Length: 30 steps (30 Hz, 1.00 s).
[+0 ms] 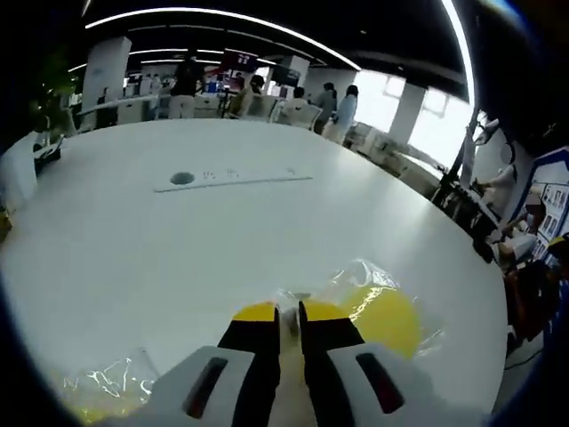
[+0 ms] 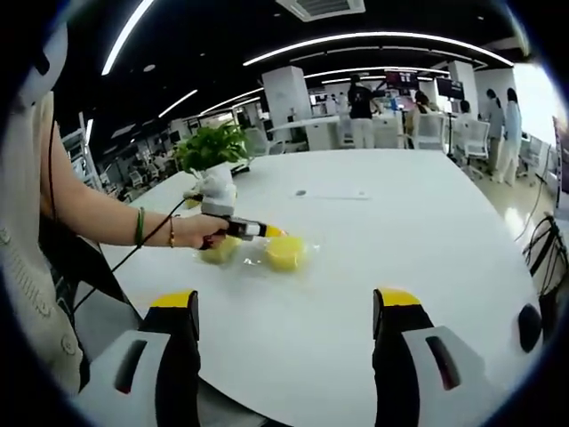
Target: Compare the silicone blocks by pressing each to a similar depth, holding the contact briefly, and releasing to observe deformation and rebound differences across the visible hardness samples.
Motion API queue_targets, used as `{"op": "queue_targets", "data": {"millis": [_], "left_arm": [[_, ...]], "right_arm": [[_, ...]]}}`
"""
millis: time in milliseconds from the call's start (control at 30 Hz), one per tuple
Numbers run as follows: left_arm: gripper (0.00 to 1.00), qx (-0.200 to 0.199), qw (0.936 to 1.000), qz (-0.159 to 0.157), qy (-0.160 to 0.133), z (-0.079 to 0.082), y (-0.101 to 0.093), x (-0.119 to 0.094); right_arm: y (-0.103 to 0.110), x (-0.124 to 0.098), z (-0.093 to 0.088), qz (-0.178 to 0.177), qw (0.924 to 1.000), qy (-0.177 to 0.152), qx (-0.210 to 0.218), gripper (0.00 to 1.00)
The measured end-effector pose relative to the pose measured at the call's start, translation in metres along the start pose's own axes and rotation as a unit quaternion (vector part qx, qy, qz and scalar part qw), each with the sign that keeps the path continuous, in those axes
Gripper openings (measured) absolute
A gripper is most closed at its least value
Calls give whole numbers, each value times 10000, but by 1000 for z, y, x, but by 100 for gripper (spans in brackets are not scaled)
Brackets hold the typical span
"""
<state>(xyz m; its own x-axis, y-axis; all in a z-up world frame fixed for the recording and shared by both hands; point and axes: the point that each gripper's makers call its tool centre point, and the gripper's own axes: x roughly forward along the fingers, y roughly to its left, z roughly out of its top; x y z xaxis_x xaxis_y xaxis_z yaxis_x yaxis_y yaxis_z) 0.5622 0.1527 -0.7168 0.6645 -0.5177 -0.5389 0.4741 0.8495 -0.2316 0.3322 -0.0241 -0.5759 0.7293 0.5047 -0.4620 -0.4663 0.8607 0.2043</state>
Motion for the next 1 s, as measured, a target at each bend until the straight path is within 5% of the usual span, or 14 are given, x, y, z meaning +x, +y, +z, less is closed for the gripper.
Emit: {"op": "queue_targets", "data": {"millis": [433,567,1000], "left_arm": [[37,546,9982,192,-158,28,7,-25],[40,717,9968,222,-260,38,3,-39],[48,1392,9871,-40,-792,71,-34,-122]], "right_arm": [[10,-5,19,54,9995,-276,-161,74],[15,-9,26,72,9990,-379,-234,74],[42,-26,49,231,9956,-750,-521,74]]}}
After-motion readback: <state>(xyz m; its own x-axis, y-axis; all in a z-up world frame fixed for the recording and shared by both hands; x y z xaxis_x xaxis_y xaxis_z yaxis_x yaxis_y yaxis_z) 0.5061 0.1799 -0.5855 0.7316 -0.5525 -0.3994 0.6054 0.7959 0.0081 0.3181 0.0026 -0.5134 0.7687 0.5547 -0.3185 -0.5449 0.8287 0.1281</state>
